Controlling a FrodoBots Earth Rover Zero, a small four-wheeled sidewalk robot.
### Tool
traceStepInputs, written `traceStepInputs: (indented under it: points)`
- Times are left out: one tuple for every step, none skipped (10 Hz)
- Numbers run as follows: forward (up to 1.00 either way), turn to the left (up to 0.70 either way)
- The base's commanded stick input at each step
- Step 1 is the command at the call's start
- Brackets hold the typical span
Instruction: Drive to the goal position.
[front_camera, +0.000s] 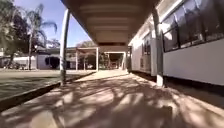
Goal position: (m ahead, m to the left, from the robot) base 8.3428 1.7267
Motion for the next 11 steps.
traceStepInputs:
  points:
    - [0.70,0.00]
    - [0.70,0.00]
    - [0.70,0.00]
    - [0.70,0.00]
    - [0.70,0.00]
    - [0.70,0.00]
    - [0.70,0.00]
    - [0.70,0.00]
    - [0.70,0.00]
    - [0.70,0.00]
    - [0.70,0.00]
